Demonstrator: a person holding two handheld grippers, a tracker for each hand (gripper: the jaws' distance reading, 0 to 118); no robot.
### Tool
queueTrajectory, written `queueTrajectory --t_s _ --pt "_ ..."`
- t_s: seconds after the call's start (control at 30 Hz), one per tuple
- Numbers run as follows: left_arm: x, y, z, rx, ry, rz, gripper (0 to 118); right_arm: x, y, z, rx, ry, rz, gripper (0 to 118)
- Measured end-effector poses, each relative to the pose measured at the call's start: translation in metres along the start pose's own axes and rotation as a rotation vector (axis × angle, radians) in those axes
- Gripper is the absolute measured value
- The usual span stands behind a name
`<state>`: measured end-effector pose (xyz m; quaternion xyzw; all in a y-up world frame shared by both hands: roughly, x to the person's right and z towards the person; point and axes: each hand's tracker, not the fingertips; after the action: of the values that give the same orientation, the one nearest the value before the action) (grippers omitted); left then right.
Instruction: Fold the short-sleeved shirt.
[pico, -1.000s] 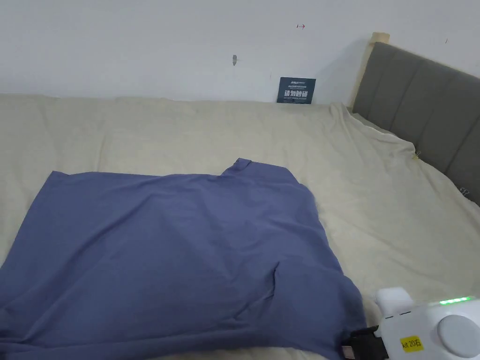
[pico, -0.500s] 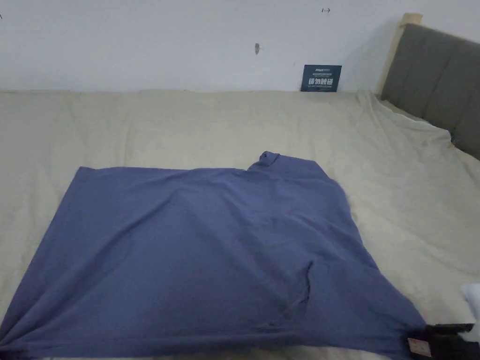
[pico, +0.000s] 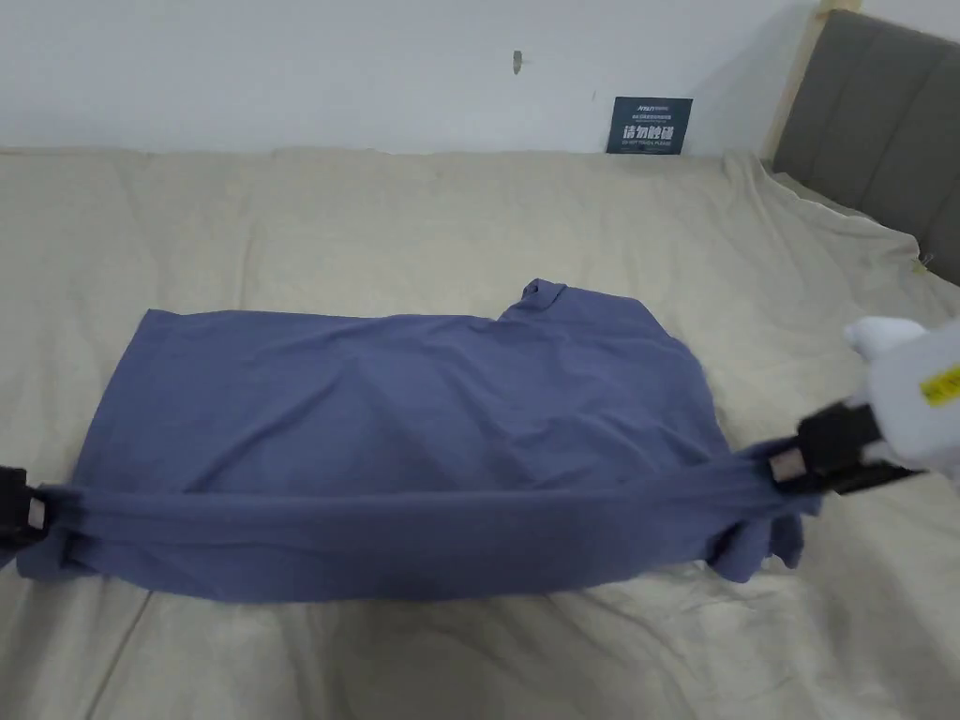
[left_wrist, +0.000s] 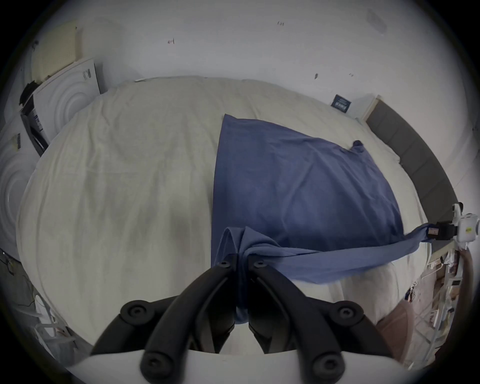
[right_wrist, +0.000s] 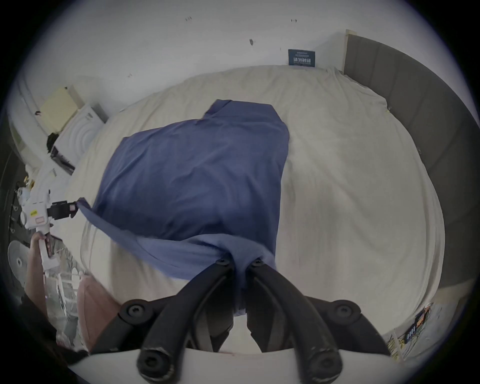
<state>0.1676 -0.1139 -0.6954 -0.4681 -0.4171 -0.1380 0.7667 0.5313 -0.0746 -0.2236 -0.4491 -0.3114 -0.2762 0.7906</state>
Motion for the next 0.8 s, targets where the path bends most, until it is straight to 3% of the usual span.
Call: queueTrajectory --t_s 0.17,0.2,0.23,0.27,0.3,0.33,0.37,0.43,0.5,0.67,0.7,0.73,0.77,0.8 --pt "-0.005 0.040 -0.059 -0.048 0.012 0.053 8 0.011 0.063 -0.073 -0.078 -0.037 -0.153 7" --pt "-0.005 0.044 -0.066 -0.051 0.006 0.070 15 0.016 0.069 -0.084 -0.082 -0.050 -0.171 14" --pt "-0.007 0.046 -0.073 -0.052 0.004 0.079 29 0.016 0.073 -0.092 -0.069 -0.066 -0.186 28" --pt "-0.008 0.047 -0.077 -0.049 0.002 0.085 53 0.017 0.075 -0.097 -0.031 -0.088 -0.190 48" --pt "-0.008 0.047 -0.080 -0.045 0.011 0.085 89 0.017 0.075 -0.099 0.007 -0.118 -0.210 70" --pt "-0.010 0.046 -0.081 -0.038 0.016 0.088 110 0.021 0.070 -0.097 0.054 -0.127 -0.247 73" --pt "-0.012 0.043 -0.079 -0.022 0.017 0.091 118 0.023 0.067 -0.094 0.100 -0.121 -0.276 73" --pt "-0.014 0.040 -0.070 0.039 0.008 0.087 118 0.026 0.057 -0.084 0.199 -0.097 -0.313 73" --pt "-0.015 0.033 -0.056 0.093 0.027 0.062 118 0.024 0.040 -0.065 0.319 -0.099 -0.290 74" --pt "-0.011 -0.009 0.001 0.251 -0.017 0.023 117 -0.009 -0.022 0.001 0.562 -0.035 -0.157 74" --pt "-0.009 -0.022 0.013 0.299 -0.028 0.023 110 -0.016 -0.035 0.013 0.588 -0.003 -0.133 74" --pt "-0.006 -0.037 0.025 0.349 -0.020 0.013 93 -0.024 -0.050 0.022 0.619 0.043 -0.107 74" --pt "-0.001 -0.052 0.037 0.370 -0.005 -0.003 71 -0.032 -0.067 0.031 0.650 0.084 -0.073 72" --pt "0.003 -0.067 0.045 0.384 0.024 -0.019 42 -0.039 -0.082 0.039 0.703 0.100 -0.057 64"
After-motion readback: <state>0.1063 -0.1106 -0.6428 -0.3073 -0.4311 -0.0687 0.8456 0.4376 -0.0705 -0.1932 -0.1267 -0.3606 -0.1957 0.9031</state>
